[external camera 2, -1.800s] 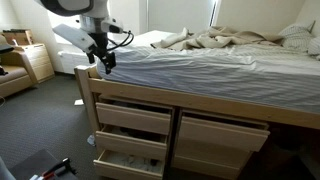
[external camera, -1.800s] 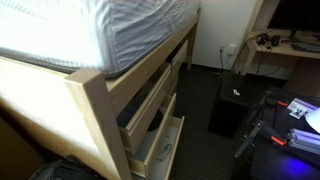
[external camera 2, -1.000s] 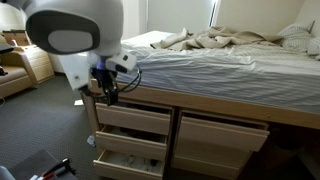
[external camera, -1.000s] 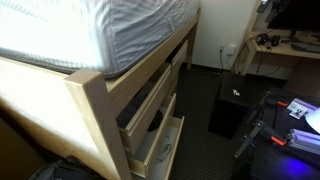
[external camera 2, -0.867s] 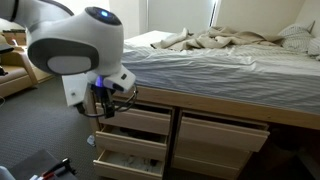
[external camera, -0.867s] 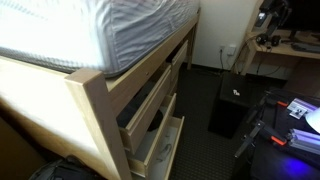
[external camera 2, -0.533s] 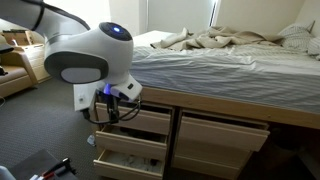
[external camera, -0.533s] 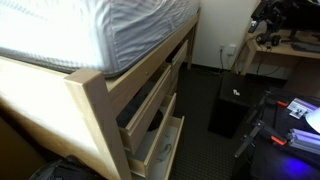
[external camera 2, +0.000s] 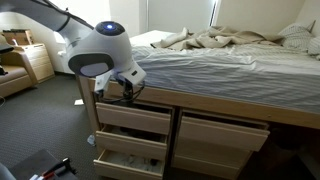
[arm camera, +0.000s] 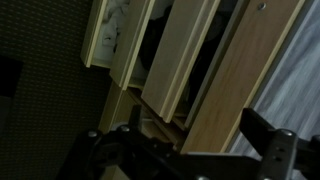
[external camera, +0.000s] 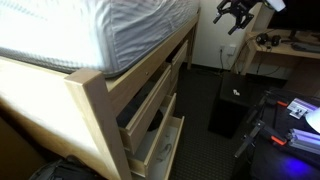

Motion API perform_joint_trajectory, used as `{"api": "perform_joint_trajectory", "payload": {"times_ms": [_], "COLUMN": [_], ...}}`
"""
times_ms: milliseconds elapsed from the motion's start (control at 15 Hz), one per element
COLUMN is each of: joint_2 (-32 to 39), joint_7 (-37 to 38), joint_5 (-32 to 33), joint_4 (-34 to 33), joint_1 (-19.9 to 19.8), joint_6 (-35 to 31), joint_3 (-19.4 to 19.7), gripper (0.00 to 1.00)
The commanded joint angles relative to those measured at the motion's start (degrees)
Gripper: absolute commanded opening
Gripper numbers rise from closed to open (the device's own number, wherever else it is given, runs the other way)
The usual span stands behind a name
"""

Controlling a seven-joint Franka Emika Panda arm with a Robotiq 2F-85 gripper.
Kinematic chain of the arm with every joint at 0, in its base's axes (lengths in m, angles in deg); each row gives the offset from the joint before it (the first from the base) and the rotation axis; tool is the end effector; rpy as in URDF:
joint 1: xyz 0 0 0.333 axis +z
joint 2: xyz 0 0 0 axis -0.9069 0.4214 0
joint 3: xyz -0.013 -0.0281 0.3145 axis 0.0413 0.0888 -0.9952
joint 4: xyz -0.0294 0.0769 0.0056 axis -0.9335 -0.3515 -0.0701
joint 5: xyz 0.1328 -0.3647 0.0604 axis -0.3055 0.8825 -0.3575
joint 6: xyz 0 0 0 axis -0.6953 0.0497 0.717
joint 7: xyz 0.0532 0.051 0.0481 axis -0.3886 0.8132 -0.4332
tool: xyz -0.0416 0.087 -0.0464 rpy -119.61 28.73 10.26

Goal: Open the topmost drawers fully

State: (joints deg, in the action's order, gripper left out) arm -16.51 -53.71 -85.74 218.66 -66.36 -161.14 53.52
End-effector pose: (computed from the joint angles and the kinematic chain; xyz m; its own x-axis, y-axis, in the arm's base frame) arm 0.4113 -0.0813 0.3927 0.6051 -0.7863 0.1248 -0.6549 -0.5807 -0.4836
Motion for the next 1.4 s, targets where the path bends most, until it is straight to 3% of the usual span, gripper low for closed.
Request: {"api": "perform_joint_trajectory", "payload": {"times_ms": [0, 200, 267, 333, 533, 600, 800, 1333], "joint_2": [14.6, 25.3, 29.0, 21.2, 28.8, 29.9, 34.5, 43.6], "joint_7": [11.2, 25.5, 28.5, 23.6, 27.8, 29.9, 41.7, 48.9], "joint_5": [-3.5, -0.6, -0.2, -0.6, -0.4, 2.3, 10.1, 8.3], "joint_4": [-10.2, -18.4, -22.3, -15.2, -21.2, -20.1, -26.8, -43.7], "joint_1": [0.6, -0.1, 0.1, 0.6, 0.7, 2.5, 1.6, -10.4], "joint_6": [-7.4, -10.7, -7.7, -8.9, -8.9, -12.5, -10.2, -3.5], "joint_3": [-4.0, -7.4, -6.8, -6.5, -6.7, -7.0, -2.1, 8.5], "gripper": [1.0, 1.0, 1.0, 1.0, 1.0, 1.0, 1.0, 1.0]}}
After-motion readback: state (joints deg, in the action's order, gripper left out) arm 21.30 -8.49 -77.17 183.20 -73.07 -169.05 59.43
